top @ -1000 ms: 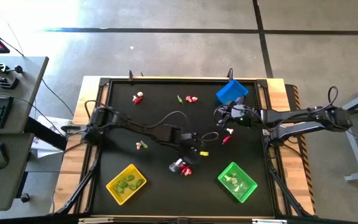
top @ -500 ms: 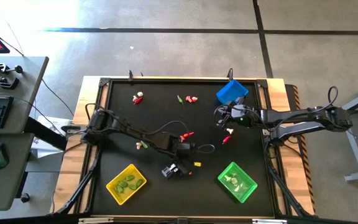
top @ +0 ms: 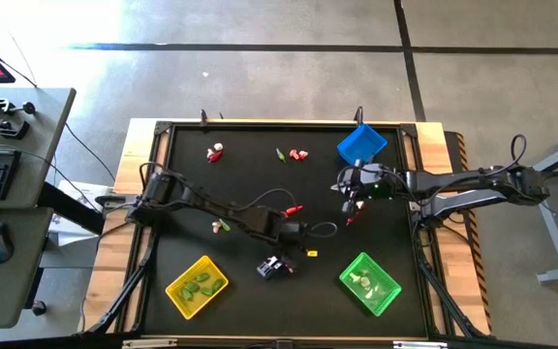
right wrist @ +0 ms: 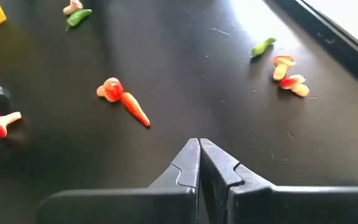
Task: Sort produce into baskets
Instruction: Put the red mushroom into the green bin
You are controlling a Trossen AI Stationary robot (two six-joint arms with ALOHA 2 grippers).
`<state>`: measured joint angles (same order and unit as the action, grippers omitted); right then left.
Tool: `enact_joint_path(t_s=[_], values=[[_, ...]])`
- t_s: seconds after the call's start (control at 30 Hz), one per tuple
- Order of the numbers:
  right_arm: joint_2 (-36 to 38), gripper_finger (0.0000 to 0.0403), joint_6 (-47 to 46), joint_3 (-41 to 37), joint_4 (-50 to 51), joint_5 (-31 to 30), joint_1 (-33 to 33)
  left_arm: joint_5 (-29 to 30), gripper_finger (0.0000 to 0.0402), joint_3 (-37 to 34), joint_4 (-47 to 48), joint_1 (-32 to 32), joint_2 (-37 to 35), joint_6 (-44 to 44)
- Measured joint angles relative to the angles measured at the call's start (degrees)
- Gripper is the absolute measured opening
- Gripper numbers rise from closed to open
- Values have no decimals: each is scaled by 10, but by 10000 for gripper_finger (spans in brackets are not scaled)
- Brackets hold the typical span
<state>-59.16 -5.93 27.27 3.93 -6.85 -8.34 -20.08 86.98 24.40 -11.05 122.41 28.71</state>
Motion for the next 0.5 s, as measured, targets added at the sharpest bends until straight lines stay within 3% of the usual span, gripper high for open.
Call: enact_joint_path(t_s=[0.5], values=[[0,0,34,0,2,30,0,-17,135,0,-12,5,12,-2]])
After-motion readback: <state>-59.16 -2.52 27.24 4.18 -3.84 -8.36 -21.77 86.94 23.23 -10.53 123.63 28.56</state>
